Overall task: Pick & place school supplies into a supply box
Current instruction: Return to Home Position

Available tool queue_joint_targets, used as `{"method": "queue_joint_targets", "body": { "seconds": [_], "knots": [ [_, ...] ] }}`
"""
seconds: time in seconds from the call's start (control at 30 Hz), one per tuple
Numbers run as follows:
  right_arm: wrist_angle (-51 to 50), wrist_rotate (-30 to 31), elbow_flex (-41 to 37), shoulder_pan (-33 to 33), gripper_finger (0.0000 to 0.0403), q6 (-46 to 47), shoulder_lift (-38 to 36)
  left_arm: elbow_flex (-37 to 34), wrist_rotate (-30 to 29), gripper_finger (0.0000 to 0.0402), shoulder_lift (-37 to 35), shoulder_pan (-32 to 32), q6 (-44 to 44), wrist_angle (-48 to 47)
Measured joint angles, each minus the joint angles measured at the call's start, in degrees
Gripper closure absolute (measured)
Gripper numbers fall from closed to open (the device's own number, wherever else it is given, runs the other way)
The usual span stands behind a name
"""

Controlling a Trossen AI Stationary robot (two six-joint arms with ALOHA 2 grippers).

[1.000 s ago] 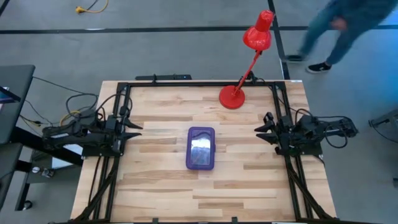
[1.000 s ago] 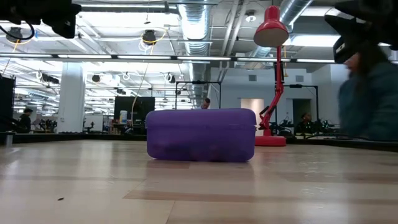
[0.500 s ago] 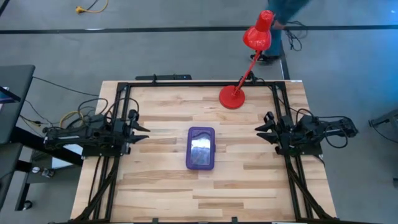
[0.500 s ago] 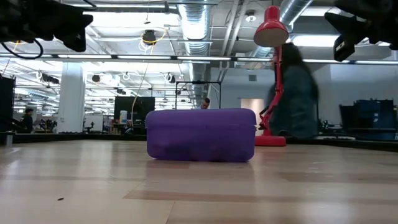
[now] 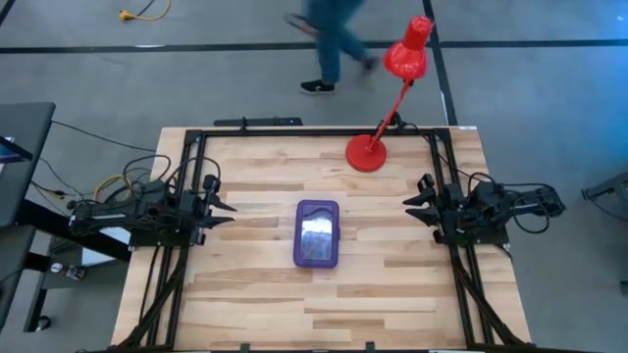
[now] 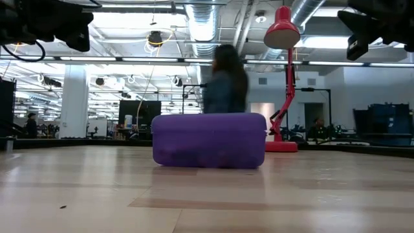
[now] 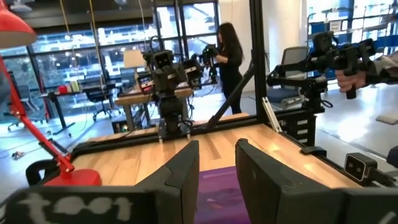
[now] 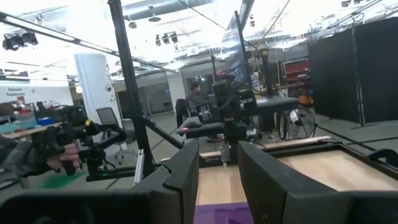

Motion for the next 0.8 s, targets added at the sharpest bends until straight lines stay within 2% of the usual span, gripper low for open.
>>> {"method": "queue_joint_targets", "body": {
  "seconds": [0.2,0.27,0.4,0.57,0.8],
  "knots": [
    [0.0,-0.1,0.0,0.1,0.0297,0.4,0.0,-7.1,-1.8,0.0308,0.0,-1.5,-2.7,10.8],
    [0.0,-0.1,0.0,0.1,0.0297,0.5,0.0,-7.0,-3.1,0.0308,0.2,-2.1,-3.2,8.9],
    [-0.2,-0.1,0.0,0.1,0.0297,0.4,0.0,-7.0,-3.5,0.0308,0.0,-2.7,-2.1,10.9],
    [-4.6,-0.1,0.0,0.1,0.0297,1.5,0.0,-6.9,-7.5,0.0308,0.0,-2.7,-1.7,8.8],
    [-9.8,-0.1,0.0,0.7,0.0297,1.5,0.0,-7.1,-5.9,0.0308,0.4,-2.7,-4.8,3.4]
  ]
}}
